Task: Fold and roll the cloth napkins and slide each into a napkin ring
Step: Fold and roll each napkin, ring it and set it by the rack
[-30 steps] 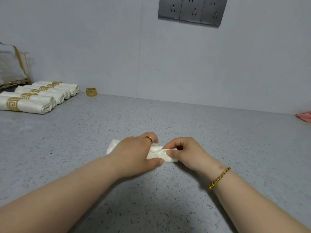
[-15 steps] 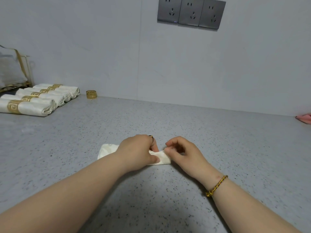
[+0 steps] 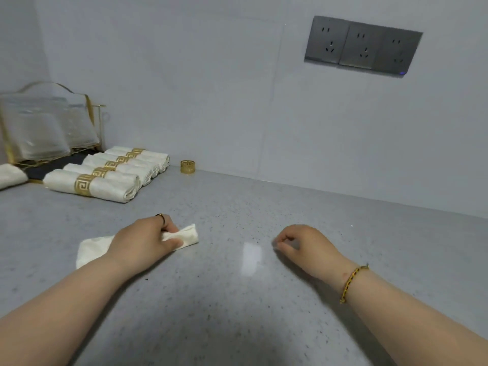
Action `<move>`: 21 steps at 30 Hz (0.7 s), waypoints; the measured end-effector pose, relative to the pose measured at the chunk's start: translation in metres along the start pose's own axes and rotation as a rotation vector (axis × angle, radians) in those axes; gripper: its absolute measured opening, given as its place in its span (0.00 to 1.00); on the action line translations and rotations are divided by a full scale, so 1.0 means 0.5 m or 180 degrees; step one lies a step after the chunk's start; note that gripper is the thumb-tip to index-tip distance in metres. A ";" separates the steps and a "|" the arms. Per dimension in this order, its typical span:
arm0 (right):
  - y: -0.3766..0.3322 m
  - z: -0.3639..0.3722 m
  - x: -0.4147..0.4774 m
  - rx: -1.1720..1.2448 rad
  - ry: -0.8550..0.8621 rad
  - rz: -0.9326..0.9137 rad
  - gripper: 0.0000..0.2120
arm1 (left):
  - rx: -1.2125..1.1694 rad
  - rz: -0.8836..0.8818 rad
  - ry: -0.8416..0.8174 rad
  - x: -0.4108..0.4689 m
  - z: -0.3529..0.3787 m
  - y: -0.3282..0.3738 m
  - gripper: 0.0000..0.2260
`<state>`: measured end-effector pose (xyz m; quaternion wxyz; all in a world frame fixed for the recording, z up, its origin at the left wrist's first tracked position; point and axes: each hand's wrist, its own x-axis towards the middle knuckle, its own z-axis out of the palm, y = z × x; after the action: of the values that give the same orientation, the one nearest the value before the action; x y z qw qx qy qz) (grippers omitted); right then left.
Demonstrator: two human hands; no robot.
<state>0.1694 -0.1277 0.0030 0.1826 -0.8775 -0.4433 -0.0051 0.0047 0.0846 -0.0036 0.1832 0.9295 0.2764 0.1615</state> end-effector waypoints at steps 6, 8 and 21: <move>-0.080 0.089 0.242 -0.0583 -0.0078 -0.0159 0.15 | -0.0104 0.0232 0.0231 0.037 0.025 -0.052 0.03; -0.106 0.118 0.324 -0.0636 -0.0143 -0.0138 0.17 | -0.0391 0.0099 0.0208 0.044 0.026 -0.063 0.02; -0.219 0.206 0.622 -0.0732 0.0127 0.0033 0.25 | -0.0741 -0.0166 0.0289 0.061 0.028 -0.087 0.06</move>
<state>0.2568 0.2064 -0.0055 0.0895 -0.8947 -0.4315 -0.0724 0.0148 0.1324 -0.0285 0.2813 0.8862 0.2879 0.2296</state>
